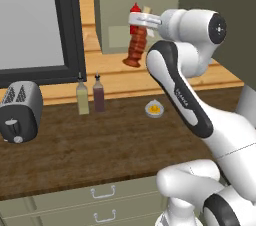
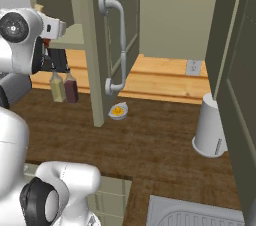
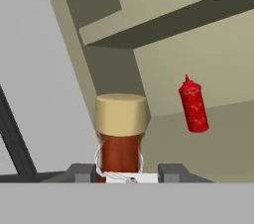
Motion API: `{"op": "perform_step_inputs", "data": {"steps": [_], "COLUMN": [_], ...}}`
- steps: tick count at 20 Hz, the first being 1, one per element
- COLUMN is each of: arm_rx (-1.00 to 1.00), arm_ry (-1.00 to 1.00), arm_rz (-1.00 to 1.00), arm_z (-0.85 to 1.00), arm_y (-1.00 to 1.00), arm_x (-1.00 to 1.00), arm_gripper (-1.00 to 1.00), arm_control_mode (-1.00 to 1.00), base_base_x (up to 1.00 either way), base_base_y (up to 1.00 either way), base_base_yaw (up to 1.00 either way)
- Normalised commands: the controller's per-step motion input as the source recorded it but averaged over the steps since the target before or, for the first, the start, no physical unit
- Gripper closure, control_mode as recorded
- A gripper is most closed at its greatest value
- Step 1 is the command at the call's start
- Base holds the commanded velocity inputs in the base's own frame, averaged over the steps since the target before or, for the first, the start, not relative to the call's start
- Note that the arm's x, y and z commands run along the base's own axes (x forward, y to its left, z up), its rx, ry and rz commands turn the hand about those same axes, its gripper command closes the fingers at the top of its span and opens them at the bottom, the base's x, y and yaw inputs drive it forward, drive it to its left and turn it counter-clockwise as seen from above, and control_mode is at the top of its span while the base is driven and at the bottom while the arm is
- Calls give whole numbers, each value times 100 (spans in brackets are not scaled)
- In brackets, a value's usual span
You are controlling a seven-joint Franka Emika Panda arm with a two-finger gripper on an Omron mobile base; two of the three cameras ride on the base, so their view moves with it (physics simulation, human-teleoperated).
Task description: Put the shaker and condiment bottle from the counter next to their counterparts in the cabinet.
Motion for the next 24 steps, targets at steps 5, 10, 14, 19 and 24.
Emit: {"op": "perform_step_inputs", "data": {"steps": [5, 10, 14, 19, 24], "arm_rx": [0, -8, -19, -18, -16], "arm_ry": [1, -15, -32, -26, -20], "arm_rz": [0, 8, 18, 13, 10], "arm_z": [0, 0, 6, 9, 1], "arm_y": [0, 0, 0, -2, -18], "arm_x": [-1, -1, -9, -22, -6], "arm_gripper": [100, 100, 100, 100, 100], "arm_control_mode": [-100, -100, -100, -100, -100], "base_base_x": [0, 0, 0, 0, 0], "base_base_y": [0, 0, 0, 0, 0], "base_base_yaw": [0, 0, 0, 0, 0]}}
